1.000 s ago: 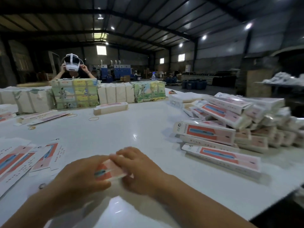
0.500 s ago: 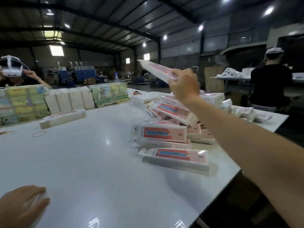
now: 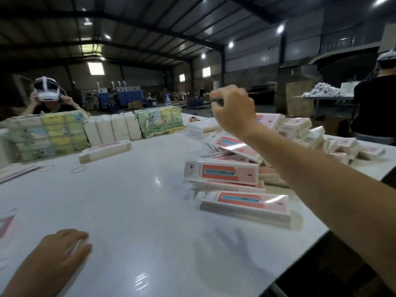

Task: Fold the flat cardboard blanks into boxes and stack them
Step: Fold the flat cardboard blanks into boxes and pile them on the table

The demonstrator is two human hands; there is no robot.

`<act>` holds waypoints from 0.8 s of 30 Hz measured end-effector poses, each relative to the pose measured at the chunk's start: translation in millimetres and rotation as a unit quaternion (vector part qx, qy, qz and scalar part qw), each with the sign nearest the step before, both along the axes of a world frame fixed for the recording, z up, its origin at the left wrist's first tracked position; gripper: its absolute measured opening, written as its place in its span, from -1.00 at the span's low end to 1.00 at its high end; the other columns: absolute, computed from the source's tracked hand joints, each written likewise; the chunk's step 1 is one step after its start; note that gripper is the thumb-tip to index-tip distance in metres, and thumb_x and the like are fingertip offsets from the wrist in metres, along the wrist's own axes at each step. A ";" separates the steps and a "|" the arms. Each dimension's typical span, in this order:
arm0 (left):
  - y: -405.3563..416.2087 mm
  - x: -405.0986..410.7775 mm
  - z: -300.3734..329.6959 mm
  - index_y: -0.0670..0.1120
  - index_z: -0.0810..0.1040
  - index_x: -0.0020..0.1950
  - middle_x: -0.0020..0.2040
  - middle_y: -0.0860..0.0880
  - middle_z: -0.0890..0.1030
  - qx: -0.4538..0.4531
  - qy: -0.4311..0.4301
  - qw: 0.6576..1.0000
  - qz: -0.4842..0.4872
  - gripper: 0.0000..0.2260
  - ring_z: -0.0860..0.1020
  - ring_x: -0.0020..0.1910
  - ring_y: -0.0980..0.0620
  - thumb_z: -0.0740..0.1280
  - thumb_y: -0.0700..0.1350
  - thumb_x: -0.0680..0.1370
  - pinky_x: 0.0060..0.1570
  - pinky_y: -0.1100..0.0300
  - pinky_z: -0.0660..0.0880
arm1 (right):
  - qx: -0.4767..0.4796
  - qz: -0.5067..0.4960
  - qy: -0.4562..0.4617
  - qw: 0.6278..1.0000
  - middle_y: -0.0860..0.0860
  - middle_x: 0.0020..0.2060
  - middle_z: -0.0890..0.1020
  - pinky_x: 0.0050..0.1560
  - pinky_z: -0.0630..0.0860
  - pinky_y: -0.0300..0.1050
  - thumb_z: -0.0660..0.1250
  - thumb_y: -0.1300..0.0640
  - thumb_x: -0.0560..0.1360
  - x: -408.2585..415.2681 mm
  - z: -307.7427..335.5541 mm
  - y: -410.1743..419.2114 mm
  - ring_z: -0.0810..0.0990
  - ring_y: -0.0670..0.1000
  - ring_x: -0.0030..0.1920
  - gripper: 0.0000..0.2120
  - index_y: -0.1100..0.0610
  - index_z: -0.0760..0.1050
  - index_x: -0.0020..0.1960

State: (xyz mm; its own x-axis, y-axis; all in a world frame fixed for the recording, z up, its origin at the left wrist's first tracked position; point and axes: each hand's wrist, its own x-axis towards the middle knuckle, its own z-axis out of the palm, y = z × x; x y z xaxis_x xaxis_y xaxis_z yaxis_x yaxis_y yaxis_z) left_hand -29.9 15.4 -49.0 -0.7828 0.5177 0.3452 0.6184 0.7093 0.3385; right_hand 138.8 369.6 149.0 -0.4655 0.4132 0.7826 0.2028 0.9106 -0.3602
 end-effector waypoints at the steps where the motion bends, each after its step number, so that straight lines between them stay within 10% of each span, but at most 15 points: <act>1: 3.9 9.4 7.8 -0.18 0.67 -0.04 -0.03 -0.16 0.65 -0.003 0.005 1.000 0.014 -0.70 0.57 0.01 -0.21 0.36 0.02 0.42 0.10 -0.08 0.42 | 0.016 0.072 -0.020 0.997 0.08 0.14 0.60 0.21 0.45 0.06 0.20 0.18 0.55 -10.9 -7.4 -29.4 0.51 0.06 0.15 -0.71 0.12 0.54 0.23; 9: 3.1 27.7 11.2 -0.03 0.57 0.17 0.17 0.06 0.55 0.002 0.008 1.000 0.006 -0.77 0.43 0.16 0.08 0.25 -0.04 0.57 0.15 0.26 0.32 | 0.096 0.177 -0.343 0.917 0.04 0.10 0.57 0.05 0.40 -0.08 0.13 0.08 0.56 -76.4 -160.2 -167.6 0.48 0.12 0.14 -0.74 0.05 0.56 0.11; 17: -17.0 5.2 42.5 0.01 0.63 0.02 0.00 0.09 0.60 0.083 -0.154 0.984 0.044 -0.82 0.56 0.01 0.07 0.34 -0.01 0.47 0.08 0.11 0.51 | 0.034 0.218 -0.290 0.931 -0.13 0.05 0.57 0.04 0.43 -0.10 0.22 0.06 0.56 -84.2 -192.9 -165.2 0.47 -0.03 0.09 -0.80 -0.03 0.62 0.04; 24: -153.3 -80.7 90.2 -0.09 0.37 0.29 0.35 -0.14 0.34 -0.090 -0.127 0.901 0.404 -0.49 0.24 0.36 -0.15 0.31 0.17 0.46 0.23 -0.07 0.27 | 0.009 0.226 -0.254 0.940 0.01 -0.14 0.62 -0.09 0.47 0.06 0.44 0.26 0.41 -92.4 -190.4 -174.9 0.53 0.15 -0.10 -0.89 0.11 0.69 -0.11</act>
